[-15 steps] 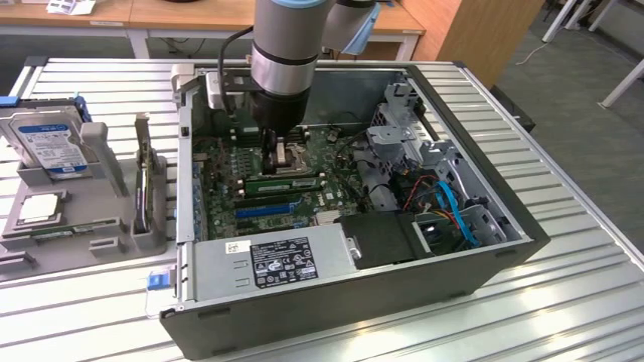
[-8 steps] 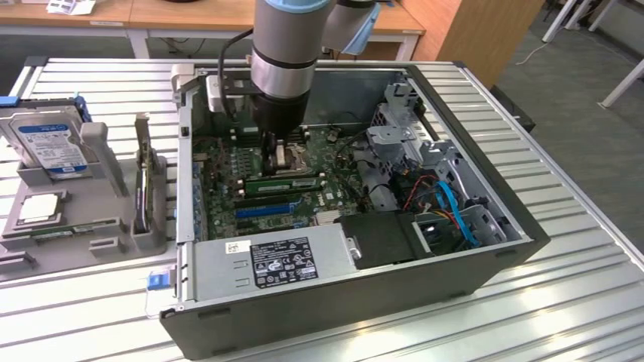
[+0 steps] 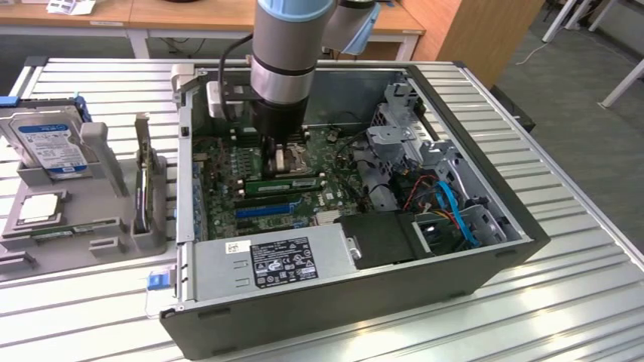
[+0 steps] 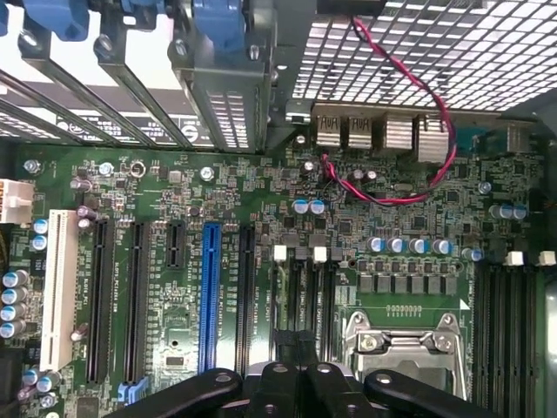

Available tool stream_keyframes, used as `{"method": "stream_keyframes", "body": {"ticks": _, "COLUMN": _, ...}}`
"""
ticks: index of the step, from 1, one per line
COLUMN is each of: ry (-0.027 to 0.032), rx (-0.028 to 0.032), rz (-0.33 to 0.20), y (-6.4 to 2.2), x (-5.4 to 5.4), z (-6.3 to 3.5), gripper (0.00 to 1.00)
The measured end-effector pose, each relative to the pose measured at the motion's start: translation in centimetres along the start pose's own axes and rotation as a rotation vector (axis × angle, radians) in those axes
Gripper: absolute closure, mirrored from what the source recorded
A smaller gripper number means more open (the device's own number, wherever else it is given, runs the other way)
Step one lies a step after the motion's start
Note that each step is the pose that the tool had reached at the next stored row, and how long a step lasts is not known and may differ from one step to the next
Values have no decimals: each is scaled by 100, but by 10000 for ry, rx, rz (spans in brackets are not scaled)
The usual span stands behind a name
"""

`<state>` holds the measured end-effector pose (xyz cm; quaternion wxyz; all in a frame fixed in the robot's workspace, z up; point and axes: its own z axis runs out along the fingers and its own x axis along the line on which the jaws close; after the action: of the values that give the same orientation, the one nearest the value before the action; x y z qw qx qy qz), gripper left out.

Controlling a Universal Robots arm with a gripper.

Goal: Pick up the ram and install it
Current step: 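Press down the ram until it locks into place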

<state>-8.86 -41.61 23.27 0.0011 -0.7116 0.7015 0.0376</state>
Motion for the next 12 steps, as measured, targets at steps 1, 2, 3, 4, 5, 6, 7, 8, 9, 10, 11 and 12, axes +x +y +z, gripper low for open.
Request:
{"method": "stream_keyframes", "body": {"ticks": 1, "ry": 0, "rx": 0, "rz": 0, "y": 0, "x": 0, "z": 9, "gripper": 90}}
{"method": "stream_keyframes", "body": {"ticks": 2, "ry": 0, "rx": 0, "rz": 0, "y": 1, "x": 1, "z": 13, "gripper": 90}}
{"method": "stream_keyframes", "body": {"ticks": 3, "ry": 1, "rx": 0, "rz": 0, "y": 1, "x": 1, "z": 13, "gripper": 90}}
{"method": "stream_keyframes", "body": {"ticks": 4, "ry": 1, "rx": -1, "rz": 0, "y": 1, "x": 1, "z": 13, "gripper": 90}}
{"method": "stream_keyframes", "body": {"ticks": 5, "ry": 1, "rx": -1, "rz": -1, "y": 1, "x": 1, "z": 13, "gripper": 90}}
{"method": "stream_keyframes", "body": {"ticks": 6, "ry": 1, "rx": -1, "rz": 0, "y": 1, "x": 1, "z": 13, "gripper": 90}}
{"method": "stream_keyframes", "body": {"ticks": 7, "ry": 0, "rx": 0, "rz": 0, "y": 1, "x": 1, "z": 16, "gripper": 90}}
{"method": "stream_keyframes", "body": {"ticks": 8, "ry": -2, "rx": 1, "rz": -1, "y": 0, "x": 1, "z": 19, "gripper": 90}}
{"method": "stream_keyframes", "body": {"ticks": 9, "ry": -1, "rx": 1, "rz": -1, "y": 1, "x": 2, "z": 22, "gripper": 90}}
{"method": "stream_keyframes", "body": {"ticks": 10, "ry": -1, "rx": 0, "rz": -1, "y": 1, "x": 2, "z": 25, "gripper": 90}}
{"method": "stream_keyframes", "body": {"ticks": 11, "ry": 1, "rx": -1, "rz": 0, "y": 1, "x": 2, "z": 27, "gripper": 90}}
{"method": "stream_keyframes", "body": {"ticks": 12, "ry": 1, "rx": -1, "rz": 0, "y": 1, "x": 2, "z": 28, "gripper": 90}}
